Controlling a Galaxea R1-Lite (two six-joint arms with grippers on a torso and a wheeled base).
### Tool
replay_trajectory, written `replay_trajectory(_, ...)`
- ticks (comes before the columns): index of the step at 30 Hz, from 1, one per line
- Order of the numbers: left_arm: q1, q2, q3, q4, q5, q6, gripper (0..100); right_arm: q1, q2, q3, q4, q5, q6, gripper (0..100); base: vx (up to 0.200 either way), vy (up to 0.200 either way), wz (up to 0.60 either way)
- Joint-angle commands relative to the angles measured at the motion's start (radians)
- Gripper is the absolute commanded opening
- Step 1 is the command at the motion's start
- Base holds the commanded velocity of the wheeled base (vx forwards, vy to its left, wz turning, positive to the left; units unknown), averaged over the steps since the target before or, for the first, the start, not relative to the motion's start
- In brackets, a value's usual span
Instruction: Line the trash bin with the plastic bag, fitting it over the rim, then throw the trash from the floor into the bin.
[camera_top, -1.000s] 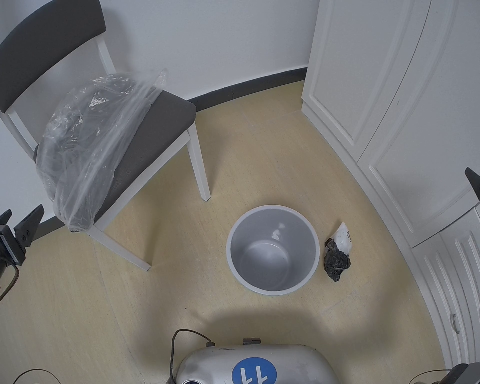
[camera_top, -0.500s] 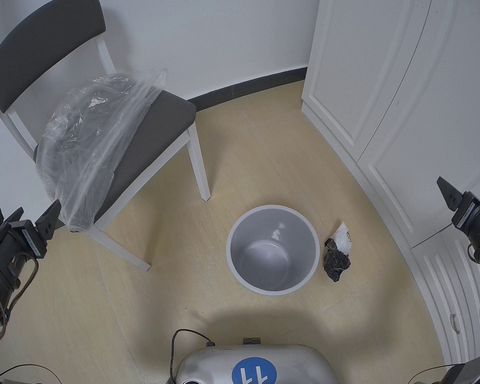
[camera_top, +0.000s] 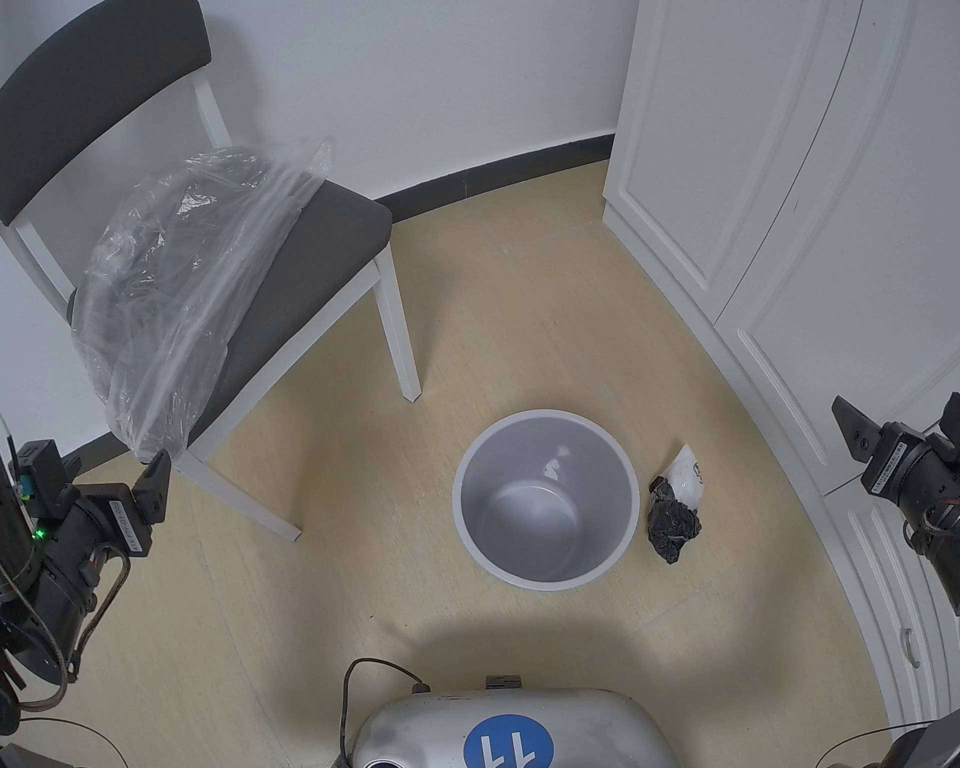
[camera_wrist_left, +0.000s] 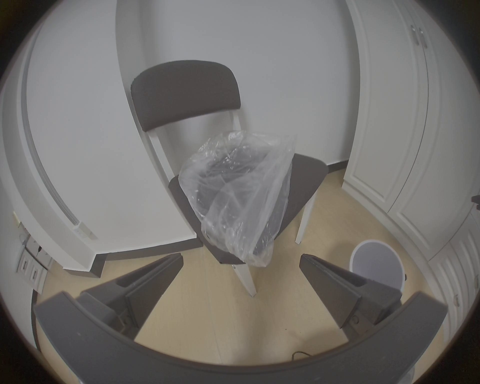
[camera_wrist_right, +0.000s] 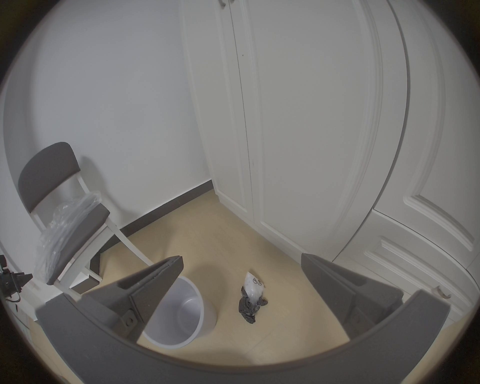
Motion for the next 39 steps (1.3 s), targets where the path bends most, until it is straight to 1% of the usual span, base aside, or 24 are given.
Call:
replay_trajectory(1, -0.009, 0.078, 0.006, -0.002, 0.015, -0.014, 100, 0.004, 0.02, 0.01, 0.0, 0.0, 0.002, 100, 0.0, 0.0, 0.0)
replay_trajectory(6, -0.006, 0.107, -0.009, -0.009, 0.021, -0.047, 100, 0.004, 0.022, 0.01, 0.0, 0.0, 0.002, 100, 0.0, 0.0, 0.0)
replay_trajectory(10, 0.005, 0.127, -0.011, -0.053, 0.023, -0.049, 100, 0.004, 0.02, 0.01, -0.002, 0.0, 0.004, 100, 0.0, 0.0, 0.0)
replay_trajectory(14, 0.06, 0.155, -0.008, -0.098, 0.021, -0.044, 100, 0.004, 0.02, 0.01, -0.002, 0.0, 0.004, 100, 0.0, 0.0, 0.0)
replay_trajectory(15, 0.06, 0.155, -0.008, -0.098, 0.021, -0.044, 100, 0.004, 0.02, 0.01, -0.002, 0.0, 0.004, 100, 0.0, 0.0, 0.0)
replay_trajectory(16, 0.094, 0.167, -0.009, -0.101, 0.021, -0.041, 100, 0.004, 0.02, 0.012, -0.002, 0.0, 0.004, 100, 0.0, 0.0, 0.0)
replay_trajectory(21, 0.177, 0.216, -0.024, -0.124, 0.02, -0.049, 100, 0.004, 0.02, 0.013, 0.0, 0.0, 0.004, 100, 0.0, 0.0, 0.0)
replay_trajectory(23, 0.177, 0.218, -0.024, -0.125, 0.02, -0.049, 100, 0.004, 0.02, 0.013, -0.002, 0.0, 0.004, 100, 0.0, 0.0, 0.0)
replay_trajectory(24, 0.198, 0.248, -0.024, -0.156, 0.02, -0.05, 100, 0.004, 0.02, 0.013, -0.002, 0.0, 0.004, 100, 0.0, 0.0, 0.0)
replay_trajectory(27, 0.2, 0.258, -0.024, -0.168, 0.02, -0.05, 100, 0.004, 0.02, 0.013, -0.002, 0.0, 0.004, 100, 0.0, 0.0, 0.0)
replay_trajectory(28, 0.201, 0.282, -0.021, -0.222, 0.02, -0.05, 100, 0.004, 0.02, 0.015, 0.0, 0.0, 0.004, 100, 0.0, 0.0, 0.0)
replay_trajectory(29, 0.201, 0.29, -0.018, -0.245, 0.02, -0.049, 100, 0.004, 0.02, 0.015, -0.002, 0.0, 0.004, 100, 0.0, 0.0, 0.0)
replay_trajectory(34, 0.203, 0.29, -0.018, -0.265, 0.018, -0.05, 100, 0.004, 0.019, 0.016, 0.0, 0.0, 0.004, 100, 0.0, 0.0, 0.0)
replay_trajectory(37, 0.235, 0.282, -0.015, -0.265, 0.015, -0.041, 100, 0.004, 0.017, 0.016, -0.002, 0.0, 0.004, 100, 0.0, 0.0, 0.0)
replay_trajectory(38, 0.235, 0.282, -0.015, -0.265, 0.015, -0.041, 100, 0.004, 0.017, 0.016, -0.002, 0.0, 0.004, 100, 0.0, 0.0, 0.0)
replay_trajectory(39, 0.272, 0.278, -0.009, -0.265, 0.015, -0.032, 100, 0.003, 0.014, 0.016, 0.0, 0.0, 0.004, 100, 0.0, 0.0, 0.0)
